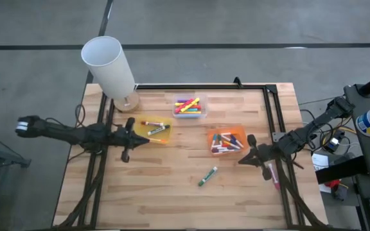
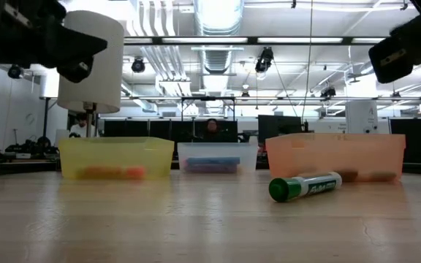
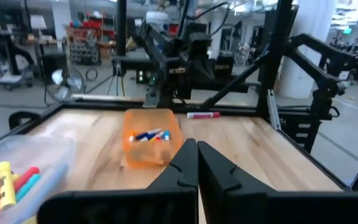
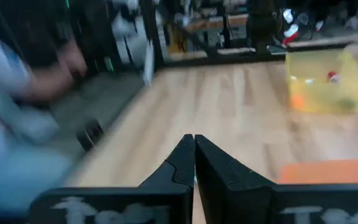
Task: Pick & Place Markers
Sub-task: Put the pink marker pen into the transparent yellow bin
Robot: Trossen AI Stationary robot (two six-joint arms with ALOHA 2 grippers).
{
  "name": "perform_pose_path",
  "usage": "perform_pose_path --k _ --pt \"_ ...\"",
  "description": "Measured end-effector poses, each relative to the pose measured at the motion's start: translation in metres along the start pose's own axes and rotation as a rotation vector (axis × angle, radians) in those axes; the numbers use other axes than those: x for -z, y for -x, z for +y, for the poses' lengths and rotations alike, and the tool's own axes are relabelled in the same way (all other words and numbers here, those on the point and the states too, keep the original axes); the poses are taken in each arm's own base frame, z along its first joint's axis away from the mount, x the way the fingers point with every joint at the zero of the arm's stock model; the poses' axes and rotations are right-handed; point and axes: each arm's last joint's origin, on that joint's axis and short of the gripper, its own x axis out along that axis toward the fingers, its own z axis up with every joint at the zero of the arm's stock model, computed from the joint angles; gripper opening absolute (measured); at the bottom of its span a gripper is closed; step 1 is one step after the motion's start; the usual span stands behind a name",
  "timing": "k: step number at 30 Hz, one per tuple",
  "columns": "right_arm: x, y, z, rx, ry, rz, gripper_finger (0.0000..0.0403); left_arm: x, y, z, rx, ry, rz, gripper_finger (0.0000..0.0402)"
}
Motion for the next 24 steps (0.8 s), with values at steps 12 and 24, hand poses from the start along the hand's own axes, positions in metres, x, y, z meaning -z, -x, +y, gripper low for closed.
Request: perform_pose_path --k 12,24 --pt "-0.026 0.004 0.004 -0.069 -0.307 -0.262 0.0008 0.020 0.019 -0.001 0.130 -0.021 -0.019 0.0000" --pt "-0.031 -0.021 0.007 0.110 -0.700 -0.175 0.0008 0.021 0.019 -0.002 0.155 0.061 -0.001 0.0000"
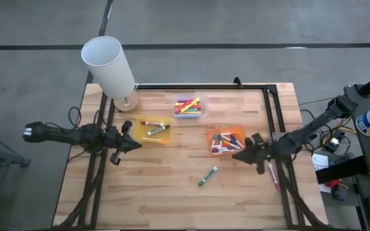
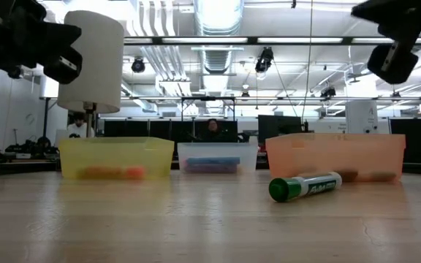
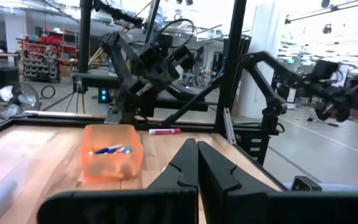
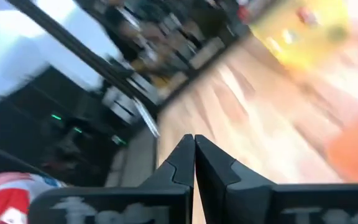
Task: Pick & Place Markers
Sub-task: Put the pink marker pen into the transparent yellow bin
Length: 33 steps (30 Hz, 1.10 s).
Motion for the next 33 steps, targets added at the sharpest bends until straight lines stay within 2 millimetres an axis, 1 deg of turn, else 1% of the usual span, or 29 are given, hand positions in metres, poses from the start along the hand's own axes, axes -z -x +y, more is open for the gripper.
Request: perform_pose_path --k 2,6,11,14,17,20,23,25,27,30,33 --pt "0.003 -0.011 0.006 0.078 -0.036 0.065 0.0008 0.000 0.000 0.000 0.000 0.000 0.000 0.0000" --pt "0.007 -0.031 0.019 0.310 -0.107 0.256 0.0008 0.000 0.000 0.000 -0.002 0.000 0.001 0.0000" --pt "0.013 -0.047 0.030 0.710 -0.270 0.479 0.0008 0.000 0.000 0.000 -0.002 0.000 0.001 0.0000" --pt "0.021 -0.058 0.040 0.878 -0.318 0.601 0.0008 0.000 0.000 0.000 -0.002 0.001 0.001 0.0000" --pt "0.030 -0.063 0.045 1.079 -0.335 0.719 0.0008 0.000 0.000 0.000 -0.002 0.001 0.001 0.0000" --pt "0.037 -0.065 0.048 1.311 -0.332 0.847 0.0008 0.000 0.000 0.000 -0.001 0.002 0.001 0.0000" --pt "0.044 -0.068 0.050 1.479 -0.320 0.926 0.0011 0.000 0.000 0.000 -0.002 0.001 0.001 0.0000" --pt "0.051 -0.071 0.050 1.532 -0.338 0.979 0.0024 0.000 0.000 0.000 -0.002 0.001 0.001 0.0000" --pt "0.058 -0.074 0.048 1.560 -0.352 1.016 0.0046 0.000 0.000 0.000 -0.002 0.002 0.001 0.0000" --pt "0.067 -0.071 0.043 1.611 -0.359 1.016 0.0092 0.000 0.000 0.000 -0.002 0.001 0.001 0.0000" --pt "0.074 -0.063 0.040 1.678 -0.397 1.029 0.0142 0.000 0.000 0.000 -0.002 0.001 0.001 0.0000"
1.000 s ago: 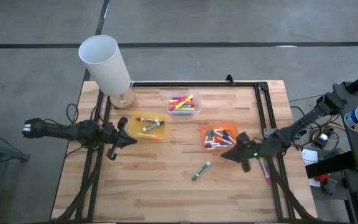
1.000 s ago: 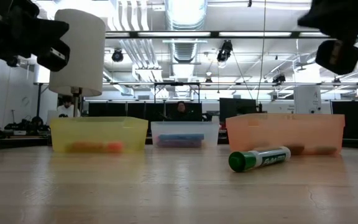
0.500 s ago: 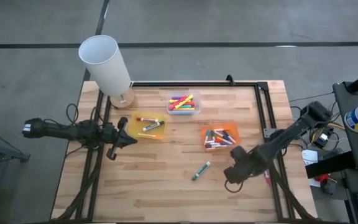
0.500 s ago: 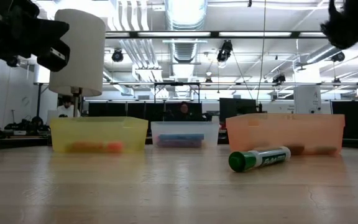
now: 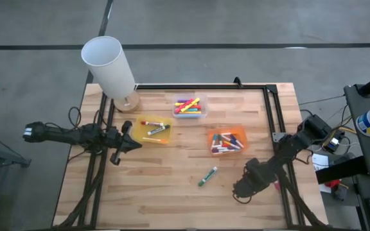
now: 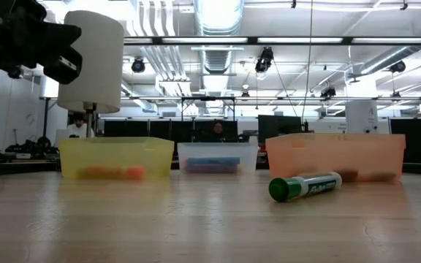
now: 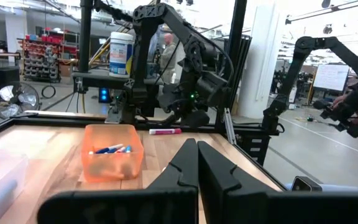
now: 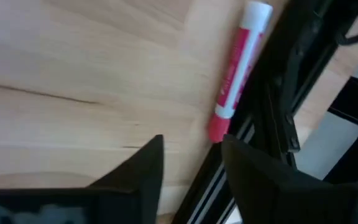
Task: Pick & Place Markers
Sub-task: Put the pink marker pen into the transparent yellow bin
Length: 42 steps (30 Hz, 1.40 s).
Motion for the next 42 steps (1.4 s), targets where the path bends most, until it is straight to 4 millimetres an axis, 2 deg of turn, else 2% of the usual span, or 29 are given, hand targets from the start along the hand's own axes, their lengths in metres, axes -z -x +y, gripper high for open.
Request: perform_pose_path --k 3,7,11,20,30,34,42 --pt "0.006 -0.005 -0.004 0.011 -0.037 -0.014 0.0176 0.000 0.000 0.000 0.000 0.000 0.000 0.0000" --pt "0.011 -0.011 -0.011 0.016 -0.077 -0.031 0.0194 0.000 0.000 0.000 0.000 0.000 0.000 0.0000" --pt "0.012 -0.022 -0.014 -0.013 -0.108 -0.035 0.0196 0.000 0.000 0.000 0.000 0.000 0.000 0.0000" --pt "-0.004 -0.054 -0.024 0.023 -0.157 -0.071 0.0196 0.000 0.000 0.000 0.000 0.000 0.000 0.0000" --pt "-0.014 -0.076 -0.030 0.030 -0.151 -0.059 0.0196 0.000 0.000 0.000 0.000 0.000 0.001 0.0000" --pt "-0.016 -0.078 -0.031 -0.001 -0.136 -0.045 0.0182 0.000 0.000 0.000 0.000 0.000 0.001 0.0000" --pt "-0.020 -0.078 -0.040 -0.085 -0.090 -0.025 0.0125 0.000 0.000 0.000 0.000 0.000 0.001 0.0000"
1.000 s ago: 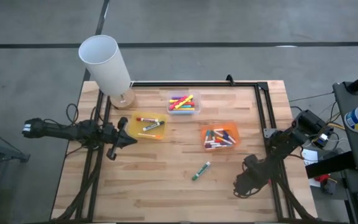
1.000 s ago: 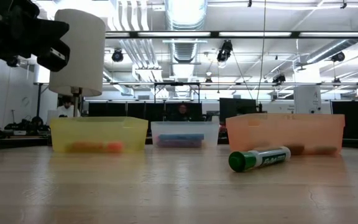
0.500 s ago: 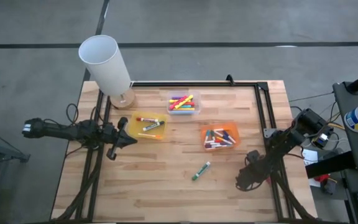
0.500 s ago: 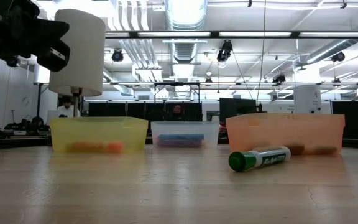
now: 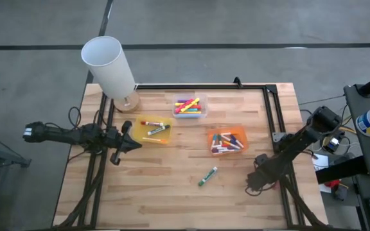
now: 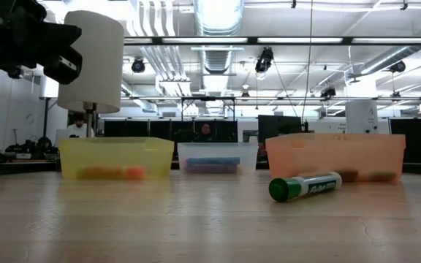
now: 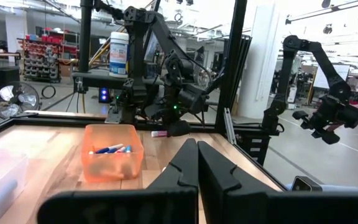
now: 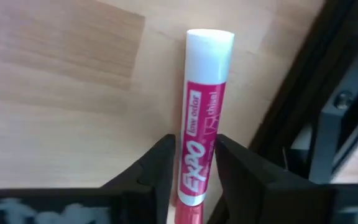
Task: Pick & Place Markers
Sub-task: Put the pink marker pen into the transparent yellow bin
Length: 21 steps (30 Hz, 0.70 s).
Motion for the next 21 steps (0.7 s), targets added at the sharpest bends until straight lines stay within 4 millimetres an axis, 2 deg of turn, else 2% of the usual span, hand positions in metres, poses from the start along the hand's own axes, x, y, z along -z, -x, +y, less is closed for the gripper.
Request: perform_pose_path --k 6,9,15,21 --pt "-0.001 0.006 -0.005 -0.136 0.037 0.019 0.0072 0.000 0.000 0.000 0.000 0.000 0.000 0.0000" --pt "0.002 0.016 0.002 -0.296 0.064 -0.008 0.0049 0.000 0.000 0.000 0.000 0.000 0.000 0.0000" --pt "0.003 0.032 0.009 -0.572 0.112 -0.141 0.0049 0.000 0.000 0.000 0.000 0.000 0.003 0.0000" --pt "0.000 0.049 0.012 -0.803 0.172 -0.390 0.0049 0.001 0.000 0.000 -0.001 0.001 0.007 0.0000"
